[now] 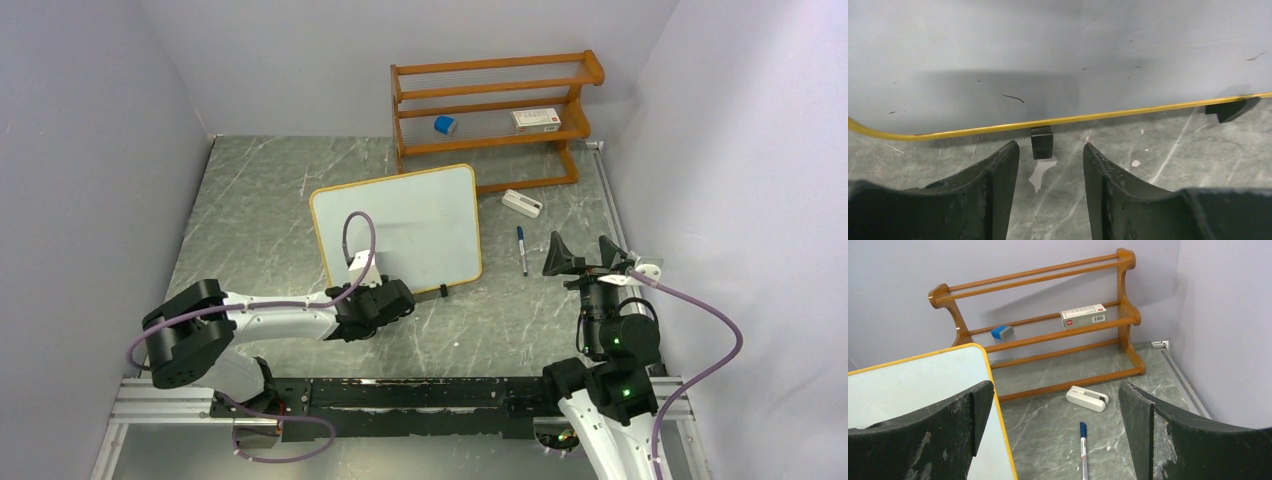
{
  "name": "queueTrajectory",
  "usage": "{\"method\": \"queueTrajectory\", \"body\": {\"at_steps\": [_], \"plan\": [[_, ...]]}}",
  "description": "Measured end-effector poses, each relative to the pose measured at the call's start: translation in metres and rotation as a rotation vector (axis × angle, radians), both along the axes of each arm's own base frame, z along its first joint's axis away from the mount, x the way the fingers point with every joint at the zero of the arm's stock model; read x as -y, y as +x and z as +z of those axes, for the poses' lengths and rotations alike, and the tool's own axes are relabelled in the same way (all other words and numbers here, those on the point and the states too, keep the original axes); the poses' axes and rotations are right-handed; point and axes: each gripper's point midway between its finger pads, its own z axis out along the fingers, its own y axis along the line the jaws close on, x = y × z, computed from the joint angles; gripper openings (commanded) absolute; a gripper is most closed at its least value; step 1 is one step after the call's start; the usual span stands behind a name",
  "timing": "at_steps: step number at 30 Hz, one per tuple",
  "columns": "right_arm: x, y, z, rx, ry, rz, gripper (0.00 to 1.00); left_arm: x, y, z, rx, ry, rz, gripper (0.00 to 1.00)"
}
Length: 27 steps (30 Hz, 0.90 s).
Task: Write a sentence on the whiteboard
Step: Move the whiteboard to the center of the board, then pick up the whiteboard marker from the center of the board.
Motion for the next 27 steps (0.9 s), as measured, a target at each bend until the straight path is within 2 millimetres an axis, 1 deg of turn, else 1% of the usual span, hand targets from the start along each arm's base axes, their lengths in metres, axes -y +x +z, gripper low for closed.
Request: {"method": "queueTrajectory", "body": {"at_steps": [3, 6, 11, 15, 17, 19, 22, 24, 27], "plan": [[-0.001, 0.003, -0.003, -0.016, 0.005, 0.001, 1.00, 0.001, 0.000, 0.011, 0.007, -0.012, -0.002, 0.63], [-0.003, 0.008, -0.007, -0.050, 0.017, 0.003, 1.00, 0.005, 0.003, 0.028, 0.025, -0.026, -0.022, 0.69], [-0.007, 0.021, -0.011, -0.131, 0.041, 0.001, 1.00, 0.013, 0.009, 0.071, 0.081, -0.041, -0.086, 0.80], [-0.017, 0.036, -0.022, -0.228, 0.037, 0.028, 1.00, 0.012, 0.015, 0.111, 0.149, -0.025, -0.148, 0.84], [-0.024, 0.045, -0.033, -0.290, 0.030, 0.047, 1.00, 0.008, 0.019, 0.130, 0.184, -0.015, -0.171, 0.85], [-0.030, 0.053, -0.049, -0.365, 0.024, 0.060, 1.00, 0.001, 0.025, 0.145, 0.217, -0.003, -0.188, 0.87], [-0.035, 0.059, -0.076, -0.476, 0.016, 0.066, 1.00, -0.019, 0.038, 0.165, 0.263, 0.027, -0.197, 0.87], [-0.035, 0.062, -0.096, -0.558, 0.010, 0.056, 0.99, -0.035, 0.047, 0.174, 0.278, 0.046, -0.196, 0.88], [-0.033, 0.065, -0.121, -0.662, -0.002, 0.020, 0.99, -0.059, 0.064, 0.187, 0.296, 0.072, -0.190, 0.88]]}}
